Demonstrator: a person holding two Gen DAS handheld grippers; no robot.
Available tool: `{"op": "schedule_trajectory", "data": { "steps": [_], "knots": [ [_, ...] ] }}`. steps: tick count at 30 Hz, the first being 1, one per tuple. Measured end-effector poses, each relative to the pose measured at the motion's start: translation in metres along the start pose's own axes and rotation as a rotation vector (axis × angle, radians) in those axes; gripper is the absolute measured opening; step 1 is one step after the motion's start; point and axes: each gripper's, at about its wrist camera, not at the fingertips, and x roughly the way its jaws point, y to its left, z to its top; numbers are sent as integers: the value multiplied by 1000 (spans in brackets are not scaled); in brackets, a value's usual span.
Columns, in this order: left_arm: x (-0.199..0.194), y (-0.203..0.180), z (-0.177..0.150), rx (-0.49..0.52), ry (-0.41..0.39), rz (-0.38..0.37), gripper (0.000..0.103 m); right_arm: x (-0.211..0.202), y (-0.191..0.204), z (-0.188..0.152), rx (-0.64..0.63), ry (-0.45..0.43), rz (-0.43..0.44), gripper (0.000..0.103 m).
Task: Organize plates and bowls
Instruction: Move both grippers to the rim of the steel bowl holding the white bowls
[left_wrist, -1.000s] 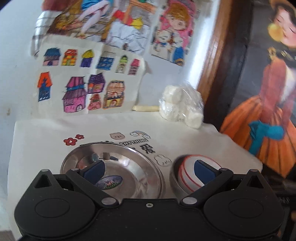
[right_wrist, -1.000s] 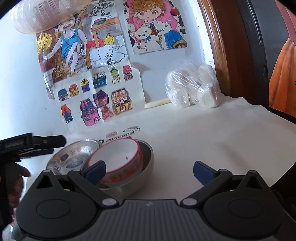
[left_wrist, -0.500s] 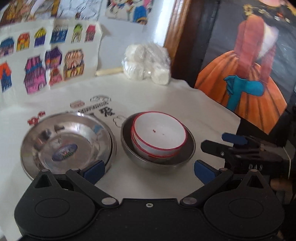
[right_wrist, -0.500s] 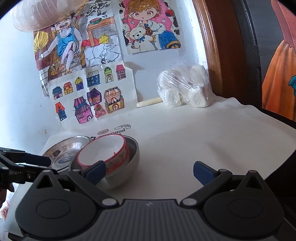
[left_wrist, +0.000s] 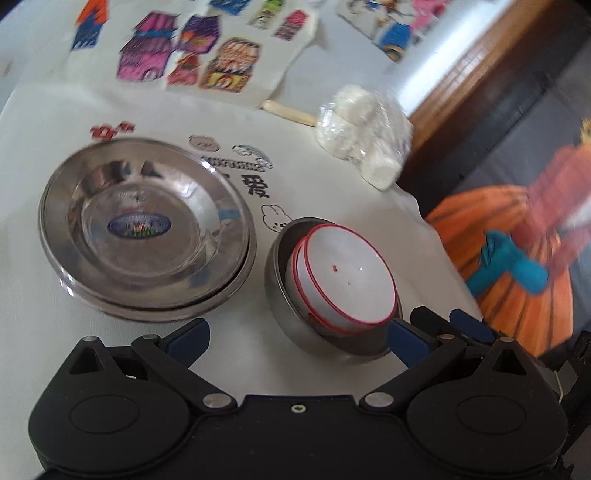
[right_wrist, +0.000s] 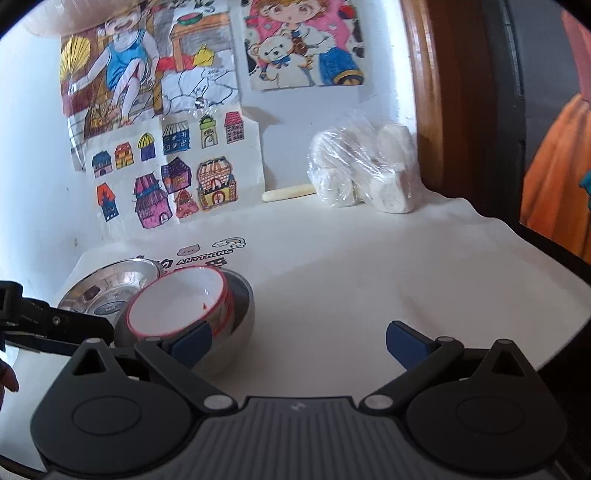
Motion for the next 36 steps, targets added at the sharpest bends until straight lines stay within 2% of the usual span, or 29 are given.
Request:
{"op": "schedule_trajectory", "data": {
  "steps": [3,6,12,23,33,36],
  "knots": [
    [7,2,-2,-70,35,-4,102,11,2,16,-30,77,-19,103],
    [15,1,-5,-84,58,17,102,18,4,24,-47,126,-41,103],
    [15,3,-4,-104,27,52,102,20,6,25,-79,134,-66,103],
    [7,13,-10,-215,-45,36,102,22,8,26,-72,170,-69,103],
    [6,30,0,-308,3,-31,102,28,2,31,-35,203,-68,103],
    [5,30,-1,-324,8,-17,102,30,1,33,-34,210,-62,103]
  ]
}}
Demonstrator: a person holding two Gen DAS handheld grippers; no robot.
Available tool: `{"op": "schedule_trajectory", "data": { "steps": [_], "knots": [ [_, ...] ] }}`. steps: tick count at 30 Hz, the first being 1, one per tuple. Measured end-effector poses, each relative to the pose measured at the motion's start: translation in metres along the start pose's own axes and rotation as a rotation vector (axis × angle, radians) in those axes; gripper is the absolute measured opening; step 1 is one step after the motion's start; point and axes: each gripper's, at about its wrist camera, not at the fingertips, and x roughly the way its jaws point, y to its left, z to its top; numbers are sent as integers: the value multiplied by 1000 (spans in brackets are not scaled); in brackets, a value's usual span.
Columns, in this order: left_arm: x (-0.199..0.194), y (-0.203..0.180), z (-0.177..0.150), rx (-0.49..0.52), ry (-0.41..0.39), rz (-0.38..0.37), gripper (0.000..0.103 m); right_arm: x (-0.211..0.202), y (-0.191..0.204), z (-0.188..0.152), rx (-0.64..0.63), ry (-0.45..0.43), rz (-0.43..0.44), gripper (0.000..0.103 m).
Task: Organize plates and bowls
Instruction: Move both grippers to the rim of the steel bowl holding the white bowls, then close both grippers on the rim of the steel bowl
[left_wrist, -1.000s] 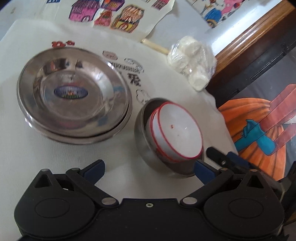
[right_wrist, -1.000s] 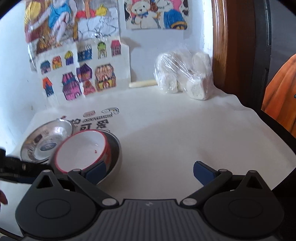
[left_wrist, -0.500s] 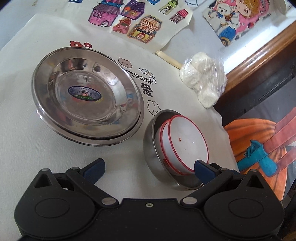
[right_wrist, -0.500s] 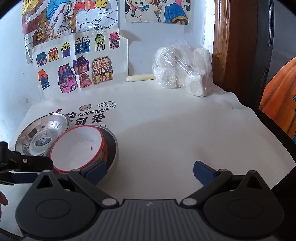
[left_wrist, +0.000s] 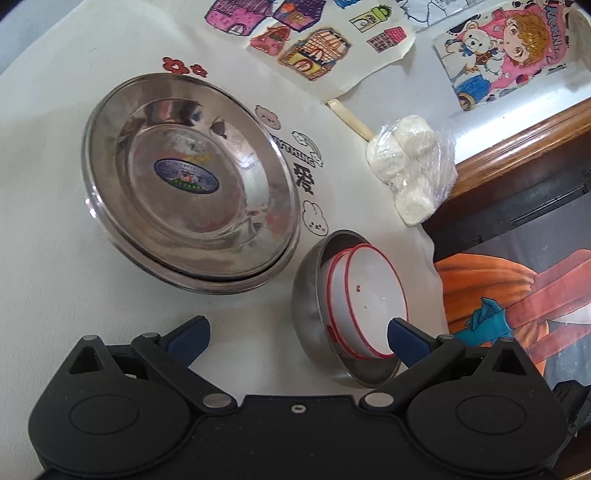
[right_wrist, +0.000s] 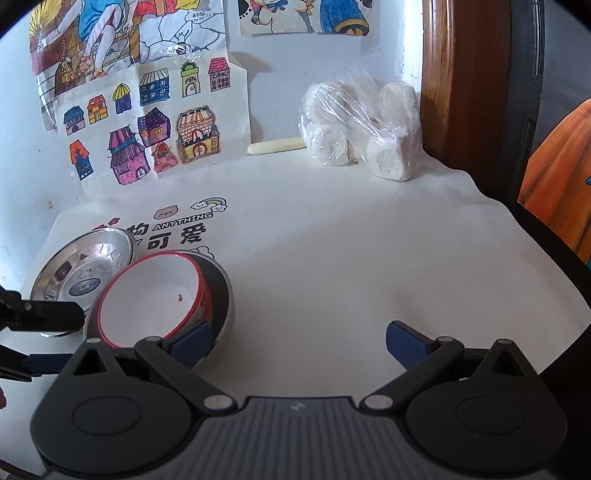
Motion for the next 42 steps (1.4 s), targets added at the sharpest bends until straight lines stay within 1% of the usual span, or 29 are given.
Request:
{"op": "schedule_trajectory", "data": {
  "steps": [4,6,8,10,12,14,15,18,22,25,31,36,40,42],
  "knots": [
    [-7,-5,-1,33,-8,36,101,0,-1,0,2,-4,9,103],
    [-11,-8,0,69,-21,45,97,0,0,1,-1,-6,15,103],
    [-15,-12,1,124,-32,53,89,1,0,3,-6,-6,23,103],
    [-16,-17,2,167,-32,63,84,2,1,5,-18,3,31,103],
    [-15,-19,3,174,-23,63,80,3,2,9,-36,11,32,103],
    [-12,-21,3,190,-16,63,71,4,5,13,-61,20,29,103],
    [-10,-22,3,195,-9,66,69,5,7,14,-75,25,27,102],
    [-7,-19,3,181,5,68,63,6,11,14,-98,32,15,102],
    [-2,-19,1,178,2,95,62,7,11,12,-100,37,19,102],
    [2,-20,0,178,8,103,59,9,11,12,-104,50,17,101],
    [9,-29,-3,199,-3,149,60,12,13,14,-121,75,0,101],
    [12,-29,-4,184,-19,146,60,17,17,19,-156,91,-32,99],
    [16,-28,-3,168,-22,141,64,24,19,21,-166,115,-38,93],
    [18,-27,-3,165,-22,132,65,25,20,22,-167,116,-39,88]
  ]
}}
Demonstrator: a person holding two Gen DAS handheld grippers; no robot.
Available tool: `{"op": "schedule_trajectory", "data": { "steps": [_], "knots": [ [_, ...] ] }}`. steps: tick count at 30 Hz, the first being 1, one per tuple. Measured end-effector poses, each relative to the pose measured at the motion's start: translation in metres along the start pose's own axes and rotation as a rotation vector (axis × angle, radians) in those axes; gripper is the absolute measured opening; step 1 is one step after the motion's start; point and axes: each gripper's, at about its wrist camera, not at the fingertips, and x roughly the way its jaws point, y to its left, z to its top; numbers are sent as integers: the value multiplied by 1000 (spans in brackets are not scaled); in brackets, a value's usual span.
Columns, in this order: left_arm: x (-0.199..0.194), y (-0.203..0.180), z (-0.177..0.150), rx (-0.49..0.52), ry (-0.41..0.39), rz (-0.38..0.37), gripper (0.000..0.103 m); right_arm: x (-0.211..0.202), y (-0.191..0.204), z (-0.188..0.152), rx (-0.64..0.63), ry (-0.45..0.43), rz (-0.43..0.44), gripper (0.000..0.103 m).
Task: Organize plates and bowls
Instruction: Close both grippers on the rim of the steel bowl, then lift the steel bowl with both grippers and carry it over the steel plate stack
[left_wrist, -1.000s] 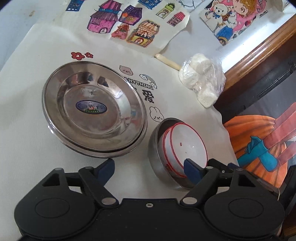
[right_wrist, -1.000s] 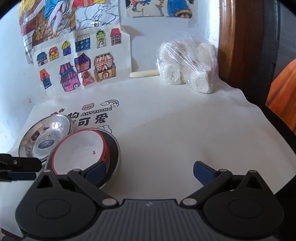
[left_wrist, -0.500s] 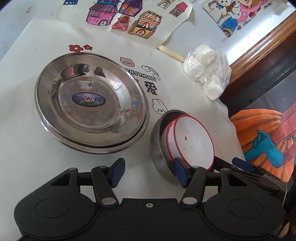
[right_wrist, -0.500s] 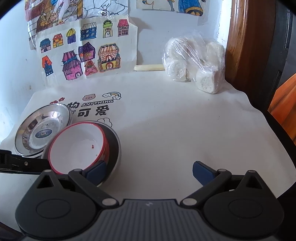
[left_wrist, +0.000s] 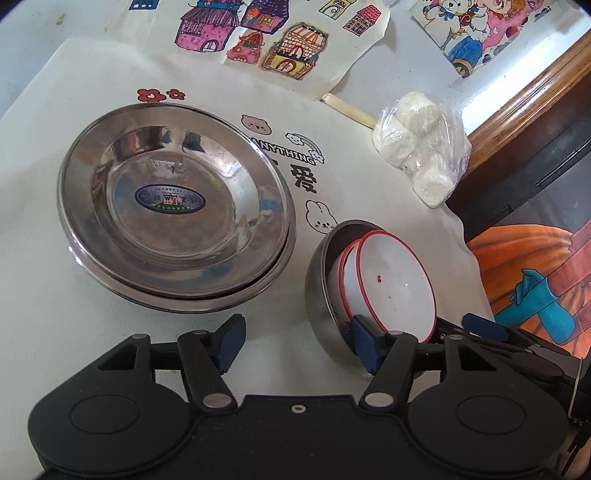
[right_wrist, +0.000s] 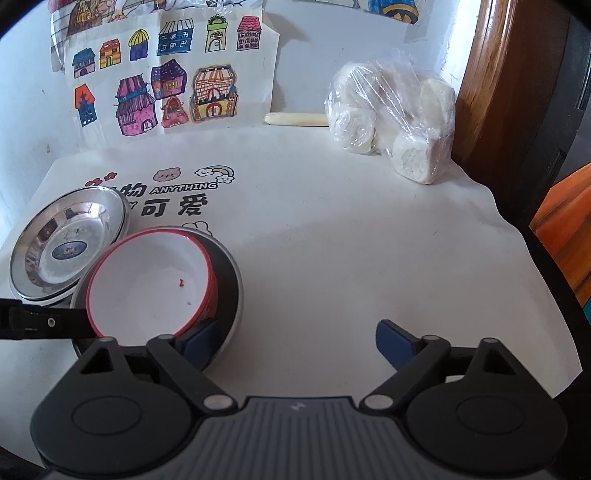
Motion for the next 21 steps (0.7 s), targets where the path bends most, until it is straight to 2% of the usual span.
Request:
{"op": "schedule_trajectory", "data": {
  "steps": [2,6,11,19,21],
  "knots": [
    [1,0,0,3,-5,-3,65,1,1,2,4,6,10,82],
    [2,-3,1,28,-4,-1,64,4,-1,3,16,16,19,80],
    [1,-4,1,32,-11,-24,54,7,-4,1,43,27,61,72],
    [4,1,3,7,-11,-49,53,10,-4,1,59,39,85,71],
    [4,1,3,1,-13,-52,53,11,-5,1,64,41,96,68]
  ]
}}
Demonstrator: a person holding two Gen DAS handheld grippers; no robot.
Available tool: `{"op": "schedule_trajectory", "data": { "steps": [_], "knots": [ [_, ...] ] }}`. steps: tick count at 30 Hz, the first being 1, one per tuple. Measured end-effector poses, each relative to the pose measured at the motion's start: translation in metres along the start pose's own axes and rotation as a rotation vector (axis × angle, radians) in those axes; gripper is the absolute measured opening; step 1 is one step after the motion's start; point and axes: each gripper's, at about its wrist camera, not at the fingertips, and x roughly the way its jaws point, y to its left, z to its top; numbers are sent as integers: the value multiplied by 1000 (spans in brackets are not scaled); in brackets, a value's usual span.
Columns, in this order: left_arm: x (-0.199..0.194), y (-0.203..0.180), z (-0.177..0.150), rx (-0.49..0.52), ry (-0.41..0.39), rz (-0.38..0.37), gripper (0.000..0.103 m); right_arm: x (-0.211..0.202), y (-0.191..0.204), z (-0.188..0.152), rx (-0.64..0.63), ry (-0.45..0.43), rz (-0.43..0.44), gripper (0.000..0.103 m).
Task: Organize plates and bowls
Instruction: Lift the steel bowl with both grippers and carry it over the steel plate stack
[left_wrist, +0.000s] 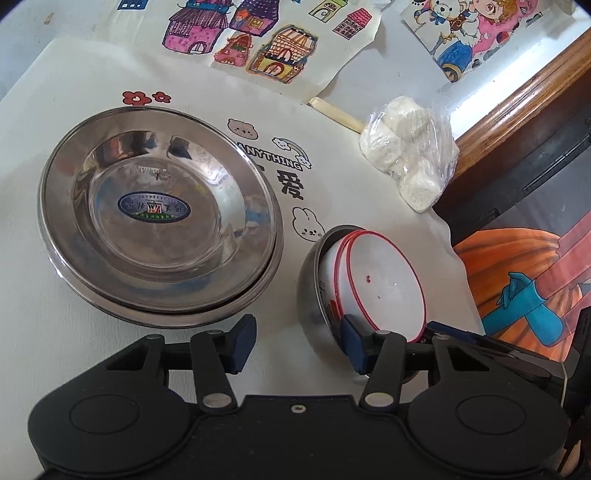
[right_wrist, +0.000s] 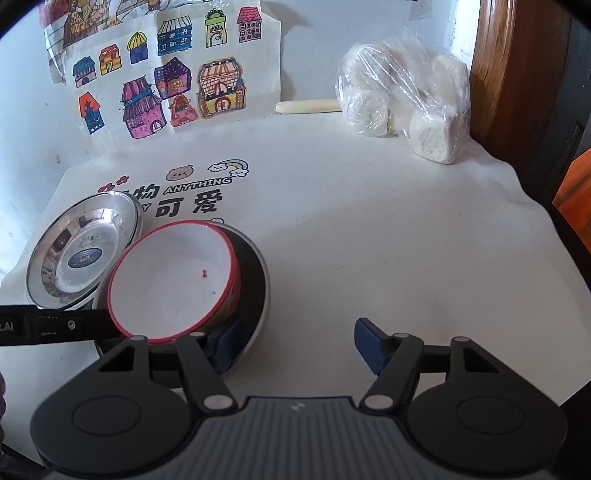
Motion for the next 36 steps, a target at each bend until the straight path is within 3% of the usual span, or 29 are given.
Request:
{"op": "schedule_trajectory", "data": {
  "steps": [7,14,22,24,30,36],
  "knots": [
    [1,0,-3,6,-21,-31,48,2,8,0,9,0,40,38],
    [0,0,-6,9,-56,-72,36,6,13,-2,18,9,63,25],
    [1,-2,-7,34,-81,-71,34,6,15,-3,25,7,63,23],
    [1,-2,-6,36,-77,-52,41,6,16,-2,28,7,62,23],
    [3,-3,-1,19,-49,-9,50,7,14,-1,31,5,60,23],
    [5,-4,3,13,-20,4,50,7,16,-2,43,-1,53,23]
  ]
}}
